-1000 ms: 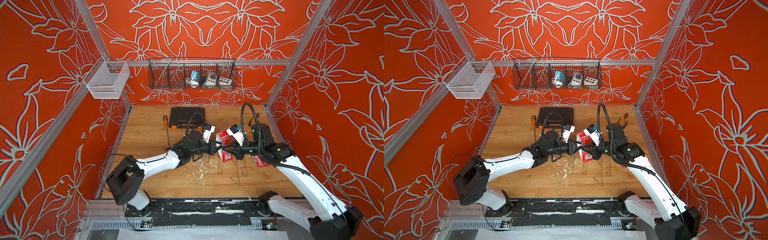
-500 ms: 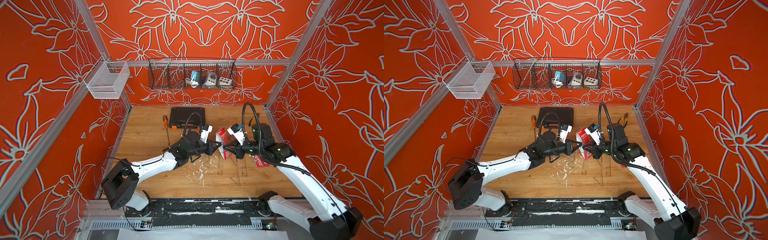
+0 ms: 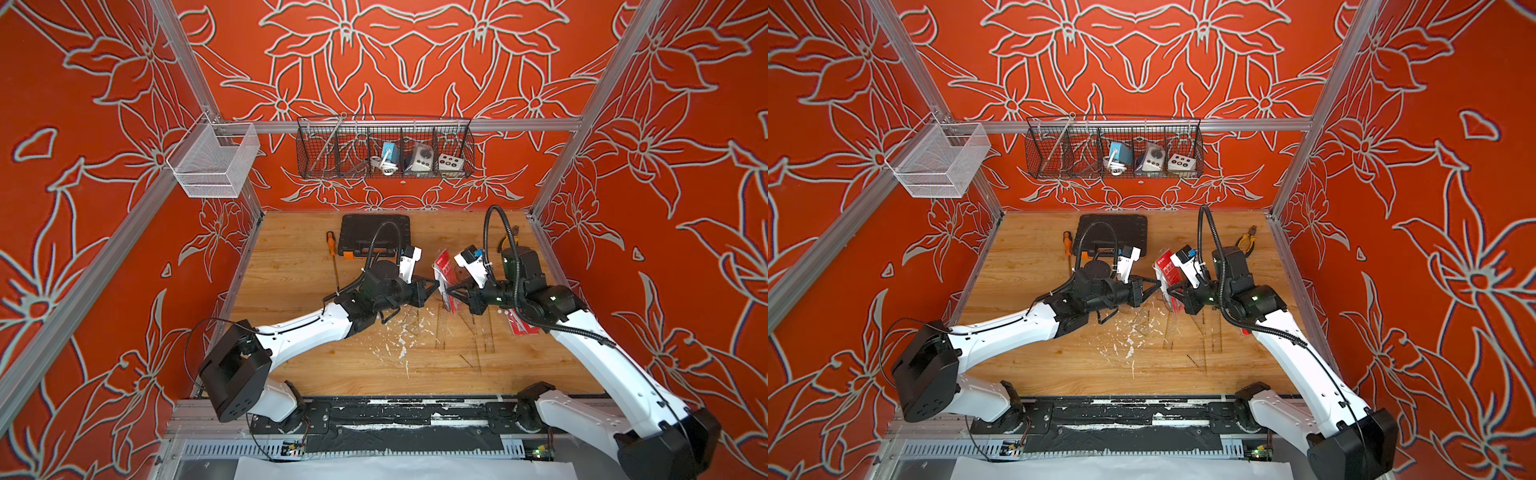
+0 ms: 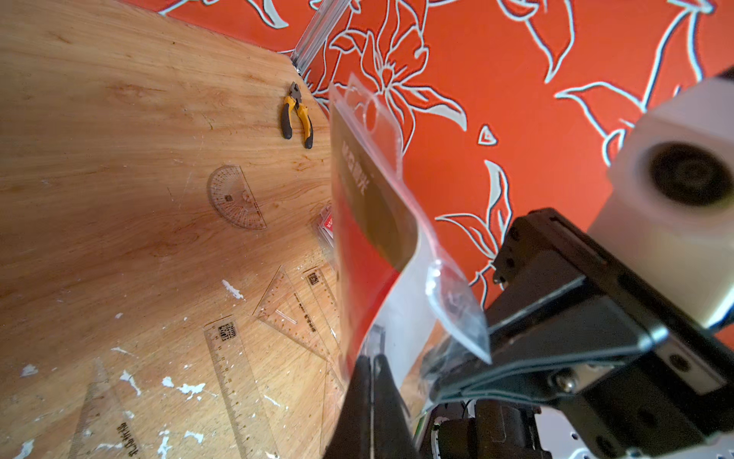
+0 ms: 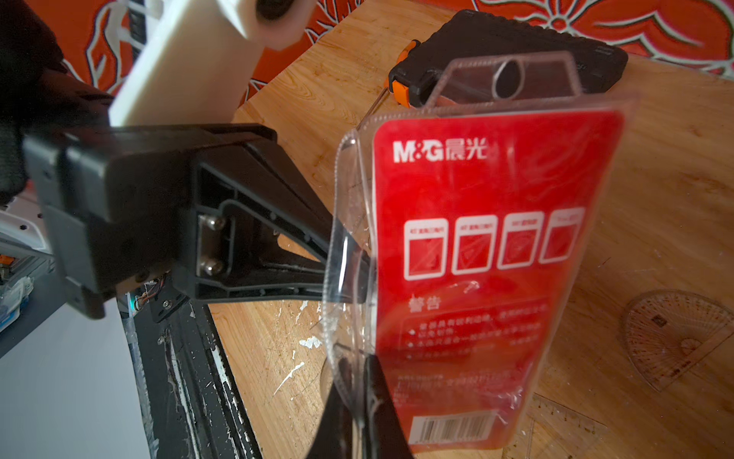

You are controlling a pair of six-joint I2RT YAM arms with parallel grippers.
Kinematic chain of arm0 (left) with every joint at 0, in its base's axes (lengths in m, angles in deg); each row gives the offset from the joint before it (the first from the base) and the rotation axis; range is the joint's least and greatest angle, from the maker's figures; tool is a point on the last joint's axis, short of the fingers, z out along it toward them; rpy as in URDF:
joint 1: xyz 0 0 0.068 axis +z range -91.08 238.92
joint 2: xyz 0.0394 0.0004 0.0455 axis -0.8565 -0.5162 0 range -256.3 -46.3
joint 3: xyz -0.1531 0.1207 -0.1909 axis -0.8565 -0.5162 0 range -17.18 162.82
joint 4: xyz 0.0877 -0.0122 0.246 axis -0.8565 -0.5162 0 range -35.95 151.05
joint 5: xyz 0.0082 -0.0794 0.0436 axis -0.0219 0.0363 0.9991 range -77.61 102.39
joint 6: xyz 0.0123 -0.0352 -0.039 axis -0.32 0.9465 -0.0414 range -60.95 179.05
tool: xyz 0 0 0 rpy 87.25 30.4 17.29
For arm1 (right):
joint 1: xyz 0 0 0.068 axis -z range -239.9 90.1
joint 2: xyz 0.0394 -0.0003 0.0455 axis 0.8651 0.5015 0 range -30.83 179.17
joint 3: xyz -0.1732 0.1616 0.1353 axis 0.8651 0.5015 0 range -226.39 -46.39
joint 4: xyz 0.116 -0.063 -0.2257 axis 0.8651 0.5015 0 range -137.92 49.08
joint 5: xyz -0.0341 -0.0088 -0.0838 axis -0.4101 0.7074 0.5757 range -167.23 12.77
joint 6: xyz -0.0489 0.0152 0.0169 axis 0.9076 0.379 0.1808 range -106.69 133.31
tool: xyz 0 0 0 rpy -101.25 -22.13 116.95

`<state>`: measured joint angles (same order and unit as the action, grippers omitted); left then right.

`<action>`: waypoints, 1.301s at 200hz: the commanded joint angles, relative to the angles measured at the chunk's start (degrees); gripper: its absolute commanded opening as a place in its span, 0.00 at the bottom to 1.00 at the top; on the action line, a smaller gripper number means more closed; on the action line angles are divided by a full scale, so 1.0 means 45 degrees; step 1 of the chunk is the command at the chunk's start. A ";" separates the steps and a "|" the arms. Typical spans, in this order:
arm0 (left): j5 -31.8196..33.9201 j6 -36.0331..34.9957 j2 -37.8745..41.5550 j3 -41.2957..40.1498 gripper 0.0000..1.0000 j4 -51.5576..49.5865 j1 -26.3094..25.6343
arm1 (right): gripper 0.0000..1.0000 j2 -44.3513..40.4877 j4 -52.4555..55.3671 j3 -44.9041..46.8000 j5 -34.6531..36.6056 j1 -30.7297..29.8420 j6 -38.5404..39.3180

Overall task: Open the ruler set and take out the ruler
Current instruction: Take out the ruler from the ruler set bag.

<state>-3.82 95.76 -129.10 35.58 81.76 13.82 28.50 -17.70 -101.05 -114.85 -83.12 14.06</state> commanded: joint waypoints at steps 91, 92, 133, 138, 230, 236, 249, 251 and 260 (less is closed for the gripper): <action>0.0684 -0.1393 -0.0330 0.1838 0.00 -0.2326 0.0003 | 0.00 0.0641 -0.1744 0.0275 0.0958 0.0068 -0.2555; 0.0688 -0.1406 -0.0330 0.1855 0.00 -0.2351 0.0003 | 0.00 0.0662 -0.1769 0.0273 0.0978 0.0065 -0.2582; 0.0877 -0.1997 -0.0401 0.2163 0.00 -0.3300 0.0051 | 0.00 0.1007 -0.2296 0.0173 0.1271 0.0084 -0.3222; 0.0853 -0.2035 -0.0411 0.2164 0.00 -0.3331 0.0078 | 0.00 0.1022 -0.2353 0.0163 0.1286 0.0083 -0.3293; 0.0958 -0.2098 0.0122 0.1409 0.00 -0.3147 0.0556 | 0.00 0.1010 -0.2325 0.0011 0.1408 0.0398 -0.3471; 0.0954 -0.2116 0.0211 0.1341 0.00 -0.3137 0.0605 | 0.00 0.0994 -0.2321 0.0031 0.1408 0.0424 -0.3467; 0.0943 -0.2108 0.0434 0.1233 0.00 -0.3090 0.0720 | 0.00 0.0977 -0.2340 0.0055 0.1351 0.0525 -0.3468; 0.0930 -0.2104 0.0467 0.1204 0.00 -0.3081 0.0739 | 0.00 0.0976 -0.2350 0.0070 0.1350 0.0535 -0.3468; 0.0852 -0.2118 0.0611 0.1122 0.00 -0.3030 0.0830 | 0.00 0.0976 -0.2357 0.0084 0.1330 0.0599 -0.3479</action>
<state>-0.12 87.32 -129.39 41.52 66.74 16.36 33.22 -26.55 -100.30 -108.78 -81.40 -1.11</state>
